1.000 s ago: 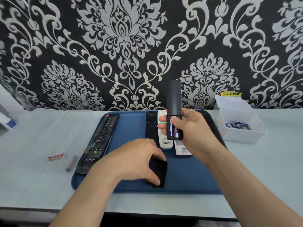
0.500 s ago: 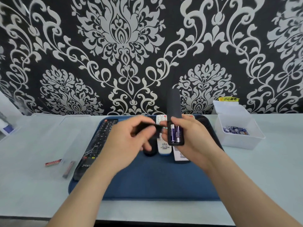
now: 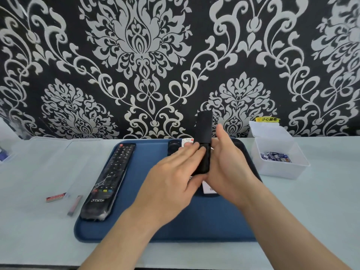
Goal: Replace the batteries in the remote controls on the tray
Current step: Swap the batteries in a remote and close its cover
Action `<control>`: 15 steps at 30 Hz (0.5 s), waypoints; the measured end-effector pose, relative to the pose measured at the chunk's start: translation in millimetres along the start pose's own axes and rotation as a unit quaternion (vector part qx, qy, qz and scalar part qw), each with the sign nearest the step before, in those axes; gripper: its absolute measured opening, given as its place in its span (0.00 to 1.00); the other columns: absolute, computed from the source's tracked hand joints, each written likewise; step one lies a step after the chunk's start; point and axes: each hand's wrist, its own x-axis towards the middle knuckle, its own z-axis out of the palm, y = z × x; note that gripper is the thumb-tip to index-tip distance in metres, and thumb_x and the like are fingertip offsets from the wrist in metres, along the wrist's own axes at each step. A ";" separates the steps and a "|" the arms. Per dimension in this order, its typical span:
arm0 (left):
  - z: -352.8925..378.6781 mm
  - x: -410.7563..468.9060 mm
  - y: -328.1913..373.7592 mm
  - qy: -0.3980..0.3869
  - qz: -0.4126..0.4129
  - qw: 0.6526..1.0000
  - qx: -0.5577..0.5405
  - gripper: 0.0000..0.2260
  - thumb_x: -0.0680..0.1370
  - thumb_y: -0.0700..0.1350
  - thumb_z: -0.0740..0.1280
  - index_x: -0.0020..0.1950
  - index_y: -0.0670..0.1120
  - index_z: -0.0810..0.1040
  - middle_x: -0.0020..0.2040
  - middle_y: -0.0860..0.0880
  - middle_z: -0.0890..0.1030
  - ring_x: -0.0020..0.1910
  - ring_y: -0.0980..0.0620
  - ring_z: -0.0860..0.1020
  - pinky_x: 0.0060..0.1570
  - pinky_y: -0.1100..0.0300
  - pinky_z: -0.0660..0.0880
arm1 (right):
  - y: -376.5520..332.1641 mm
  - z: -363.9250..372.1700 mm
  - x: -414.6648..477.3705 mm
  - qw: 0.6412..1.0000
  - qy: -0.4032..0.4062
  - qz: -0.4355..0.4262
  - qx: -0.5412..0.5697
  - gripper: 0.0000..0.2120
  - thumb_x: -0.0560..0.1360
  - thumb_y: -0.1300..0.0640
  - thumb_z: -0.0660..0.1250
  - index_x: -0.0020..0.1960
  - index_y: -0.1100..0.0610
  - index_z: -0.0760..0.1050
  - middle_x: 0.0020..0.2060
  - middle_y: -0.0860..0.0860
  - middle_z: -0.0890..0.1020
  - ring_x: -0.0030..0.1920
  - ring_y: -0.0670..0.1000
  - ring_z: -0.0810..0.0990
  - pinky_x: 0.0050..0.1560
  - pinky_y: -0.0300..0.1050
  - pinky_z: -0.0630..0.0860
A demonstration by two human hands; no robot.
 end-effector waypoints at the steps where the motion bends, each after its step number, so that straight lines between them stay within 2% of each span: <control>1: 0.4 0.5 -0.6 0.015 0.008 1.000 0.006 0.23 0.77 0.53 0.61 0.68 0.43 0.74 0.68 0.47 0.75 0.69 0.52 0.71 0.69 0.62 0.63 | 0.0 1.1 -0.1 1.000 0.000 -0.002 -0.006 0.32 0.80 0.36 0.55 0.66 0.62 0.75 0.63 0.62 0.79 0.63 0.57 0.79 0.63 0.52 0.76; 6: 2.5 0.2 1.2 0.053 0.024 0.998 0.014 0.21 0.75 0.52 0.63 0.64 0.43 0.77 0.65 0.46 0.78 0.66 0.50 0.74 0.67 0.61 0.66 | -0.7 0.1 -0.3 0.999 -0.011 0.002 -0.044 0.38 0.78 0.31 0.51 0.66 0.63 0.75 0.59 0.60 0.81 0.63 0.59 0.79 0.63 0.54 0.76; 9: 1.4 1.8 -0.3 0.052 0.041 0.997 0.031 0.20 0.76 0.51 0.63 0.64 0.43 0.78 0.65 0.46 0.78 0.65 0.46 0.74 0.67 0.59 0.66 | 1.2 -0.8 -1.9 0.998 -0.025 0.002 -0.065 0.36 0.77 0.31 0.51 0.65 0.59 0.76 0.59 0.58 0.82 0.60 0.54 0.82 0.59 0.50 0.79; 11: 1.0 1.6 0.3 0.043 0.043 0.997 0.048 0.19 0.76 0.51 0.63 0.65 0.44 0.78 0.65 0.46 0.77 0.65 0.45 0.75 0.66 0.57 0.68 | 2.0 0.1 -3.5 0.996 -0.037 0.001 -0.081 0.35 0.77 0.31 0.51 0.65 0.56 0.76 0.58 0.54 0.83 0.59 0.51 0.82 0.60 0.48 0.77; 13: 1.2 1.0 1.3 0.038 0.023 0.998 0.033 0.20 0.76 0.51 0.63 0.65 0.45 0.77 0.66 0.47 0.77 0.66 0.47 0.74 0.67 0.60 0.67 | 1.5 0.1 -3.2 0.996 -0.040 0.000 -0.080 0.35 0.77 0.30 0.50 0.66 0.56 0.76 0.59 0.55 0.83 0.60 0.51 0.82 0.59 0.47 0.78; 15: 1.3 0.1 0.9 0.045 -0.021 0.999 -0.017 0.22 0.75 0.54 0.63 0.65 0.46 0.77 0.67 0.49 0.76 0.67 0.52 0.72 0.69 0.67 0.62 | 0.7 0.0 -1.7 0.997 -0.036 -0.007 -0.065 0.37 0.77 0.31 0.50 0.66 0.60 0.75 0.62 0.60 0.80 0.62 0.54 0.81 0.60 0.48 0.77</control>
